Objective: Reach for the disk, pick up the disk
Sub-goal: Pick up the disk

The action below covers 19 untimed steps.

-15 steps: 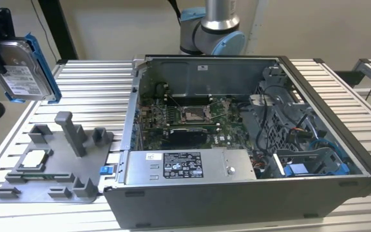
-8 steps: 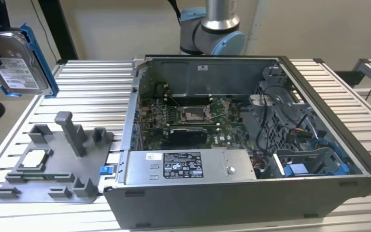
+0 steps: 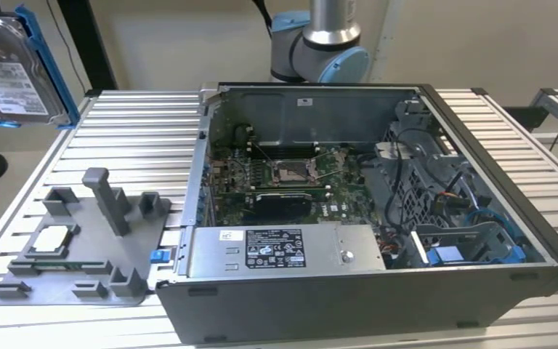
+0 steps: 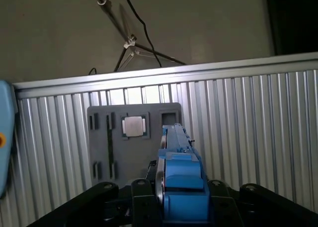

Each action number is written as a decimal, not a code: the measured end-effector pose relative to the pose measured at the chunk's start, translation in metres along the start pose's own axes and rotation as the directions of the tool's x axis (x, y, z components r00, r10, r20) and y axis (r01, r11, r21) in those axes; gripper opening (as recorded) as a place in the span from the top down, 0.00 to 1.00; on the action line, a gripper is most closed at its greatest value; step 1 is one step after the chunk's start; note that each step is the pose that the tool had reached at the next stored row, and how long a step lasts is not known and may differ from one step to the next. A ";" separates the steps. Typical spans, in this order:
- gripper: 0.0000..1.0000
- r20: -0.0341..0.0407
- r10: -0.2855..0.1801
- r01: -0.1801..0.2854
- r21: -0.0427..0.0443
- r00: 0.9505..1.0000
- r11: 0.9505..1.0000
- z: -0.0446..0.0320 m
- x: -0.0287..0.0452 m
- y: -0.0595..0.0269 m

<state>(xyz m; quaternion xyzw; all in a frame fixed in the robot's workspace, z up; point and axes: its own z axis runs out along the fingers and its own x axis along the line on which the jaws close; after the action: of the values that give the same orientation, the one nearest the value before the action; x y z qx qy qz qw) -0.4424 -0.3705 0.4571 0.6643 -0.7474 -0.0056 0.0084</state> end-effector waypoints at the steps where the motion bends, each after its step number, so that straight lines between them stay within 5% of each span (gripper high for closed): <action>1: 1.00 0.000 0.000 0.000 0.000 1.000 1.000 -0.0045 0.0000 0.0001; 12: 1.00 0.000 0.000 0.000 0.000 1.000 1.000 -0.0533 0.0003 0.0010; 19: 1.00 0.000 0.000 0.000 0.000 1.000 1.000 -0.0705 0.0004 0.0013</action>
<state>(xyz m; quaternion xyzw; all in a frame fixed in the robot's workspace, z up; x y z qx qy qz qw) -0.4423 -0.3706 0.5277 0.6644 -0.7473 -0.0056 0.0084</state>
